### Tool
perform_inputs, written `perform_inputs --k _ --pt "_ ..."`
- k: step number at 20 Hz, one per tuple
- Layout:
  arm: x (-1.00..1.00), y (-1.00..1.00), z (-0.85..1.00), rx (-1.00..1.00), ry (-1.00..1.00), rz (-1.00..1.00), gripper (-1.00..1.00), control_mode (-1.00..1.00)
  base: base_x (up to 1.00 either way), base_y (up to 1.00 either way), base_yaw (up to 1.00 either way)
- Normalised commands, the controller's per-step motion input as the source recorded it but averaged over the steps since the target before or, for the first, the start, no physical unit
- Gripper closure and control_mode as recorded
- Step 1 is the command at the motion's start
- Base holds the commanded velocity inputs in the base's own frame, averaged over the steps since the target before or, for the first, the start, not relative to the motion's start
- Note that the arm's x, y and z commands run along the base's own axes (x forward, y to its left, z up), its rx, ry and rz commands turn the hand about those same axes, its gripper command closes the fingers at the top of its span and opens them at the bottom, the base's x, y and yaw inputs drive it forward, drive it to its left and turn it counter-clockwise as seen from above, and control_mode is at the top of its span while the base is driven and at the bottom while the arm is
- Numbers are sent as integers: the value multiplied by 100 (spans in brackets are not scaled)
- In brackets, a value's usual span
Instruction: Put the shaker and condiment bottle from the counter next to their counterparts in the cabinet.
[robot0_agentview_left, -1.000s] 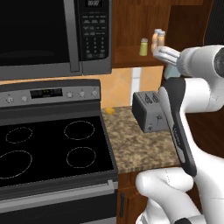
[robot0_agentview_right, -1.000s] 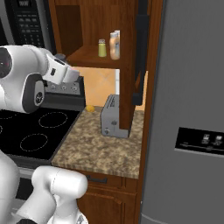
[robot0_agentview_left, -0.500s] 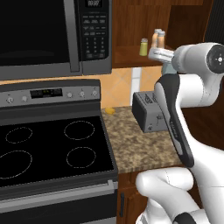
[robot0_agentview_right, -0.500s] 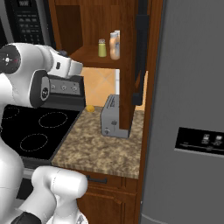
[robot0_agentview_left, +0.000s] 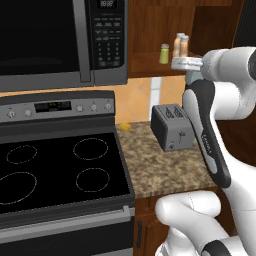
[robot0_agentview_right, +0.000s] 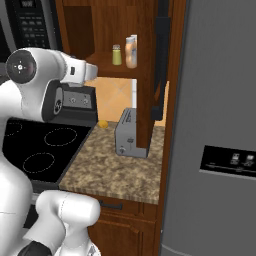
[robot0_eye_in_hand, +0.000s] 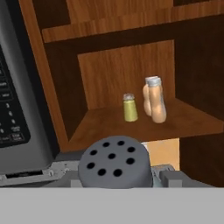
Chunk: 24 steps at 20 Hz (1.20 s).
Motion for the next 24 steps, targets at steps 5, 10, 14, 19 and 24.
perform_inputs --k 5,10,14,19,24 --pt "20 1 19 -6 0 1 100 -100 0 0 0" --pt "67 1 -9 -2 1 6 100 -100 0 0 0" --pt "43 2 -28 -4 0 6 100 -100 0 0 0" --pt "6 14 -14 -4 1 0 100 -100 0 0 0" --pt "8 0 0 5 -3 -1 100 -100 0 0 0"
